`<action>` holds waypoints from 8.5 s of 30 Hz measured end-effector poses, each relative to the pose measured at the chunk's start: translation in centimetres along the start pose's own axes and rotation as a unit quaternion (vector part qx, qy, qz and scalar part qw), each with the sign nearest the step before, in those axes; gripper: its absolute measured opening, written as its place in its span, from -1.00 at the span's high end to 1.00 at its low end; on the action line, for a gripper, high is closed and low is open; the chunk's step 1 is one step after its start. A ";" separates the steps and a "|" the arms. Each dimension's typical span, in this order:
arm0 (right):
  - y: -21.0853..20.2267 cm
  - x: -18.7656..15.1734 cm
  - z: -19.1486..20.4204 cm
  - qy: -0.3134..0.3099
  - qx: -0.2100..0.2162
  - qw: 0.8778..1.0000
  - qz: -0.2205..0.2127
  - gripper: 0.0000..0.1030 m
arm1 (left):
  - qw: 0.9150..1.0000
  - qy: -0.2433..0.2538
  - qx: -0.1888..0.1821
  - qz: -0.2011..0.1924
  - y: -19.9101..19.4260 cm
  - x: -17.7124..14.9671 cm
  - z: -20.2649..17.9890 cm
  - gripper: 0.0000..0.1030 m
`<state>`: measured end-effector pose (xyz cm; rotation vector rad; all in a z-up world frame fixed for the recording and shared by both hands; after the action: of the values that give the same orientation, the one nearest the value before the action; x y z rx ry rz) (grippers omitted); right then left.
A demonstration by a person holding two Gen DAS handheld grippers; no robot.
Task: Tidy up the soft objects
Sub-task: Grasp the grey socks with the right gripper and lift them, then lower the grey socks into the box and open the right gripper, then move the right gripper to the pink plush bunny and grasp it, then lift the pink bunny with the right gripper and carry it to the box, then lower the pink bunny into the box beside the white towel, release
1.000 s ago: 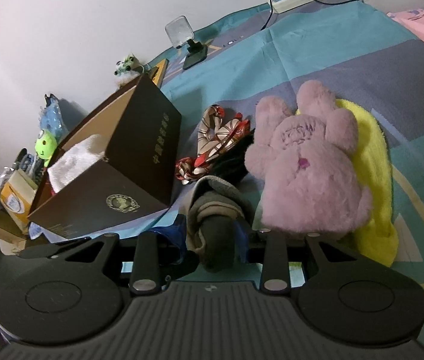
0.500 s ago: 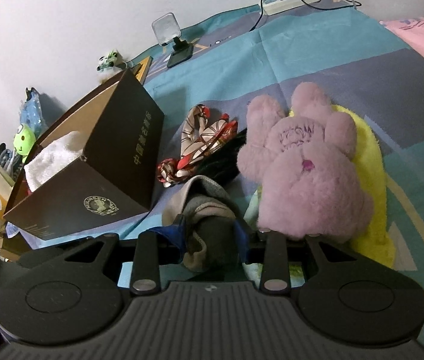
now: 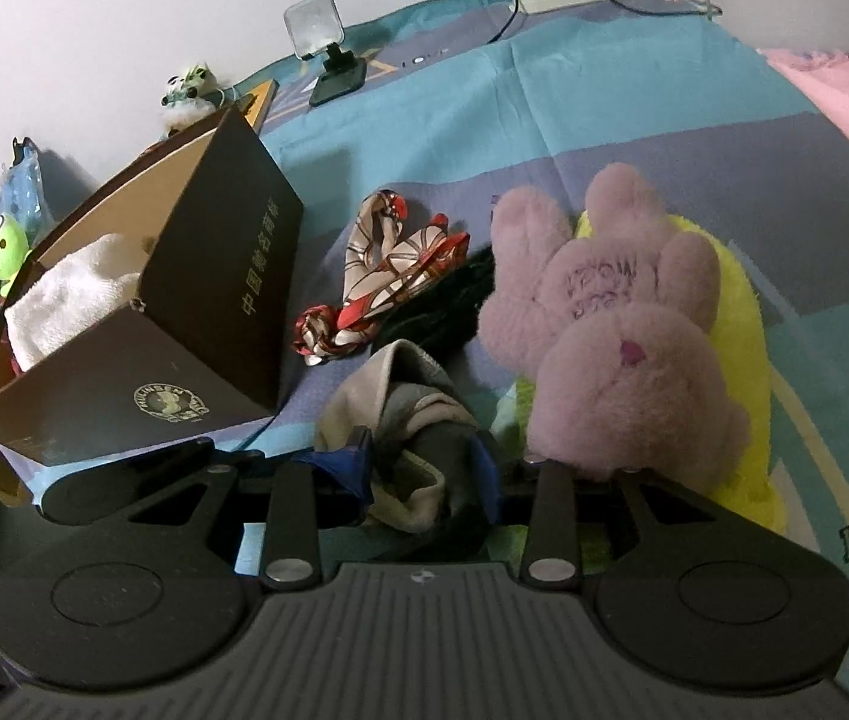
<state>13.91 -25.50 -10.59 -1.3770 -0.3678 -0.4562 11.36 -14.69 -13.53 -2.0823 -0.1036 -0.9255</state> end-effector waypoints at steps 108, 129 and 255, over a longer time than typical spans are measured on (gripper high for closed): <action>-6.8 -1.0 -1.5 0.020 0.120 0.990 -0.074 0.60 | 0.980 -0.051 0.194 0.002 -8.3 1.5 -0.2 -0.26; -7.9 1.1 -10.8 0.111 0.069 0.985 -0.113 0.60 | 0.994 0.007 0.101 0.033 -0.8 6.4 -6.6 -0.49; -0.8 6.6 17.3 -0.021 0.154 0.986 -0.056 0.59 | 0.963 -0.139 0.229 -0.009 -16.9 3.9 17.4 -0.37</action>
<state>19.40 -9.19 -3.77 -1.0701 -0.5289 -0.4423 17.91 7.92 -6.47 -1.7612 -0.4417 -0.5472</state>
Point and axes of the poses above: each gripper's, at about its wrist camera, not at the fingertips, and y roughly the way its jaws point, z to its left, x to its top, the point moved 6 cm from there along y, roughly the way its jaws point, and after that the axes turned 12 degrees about -x, right-handed, at the moved point
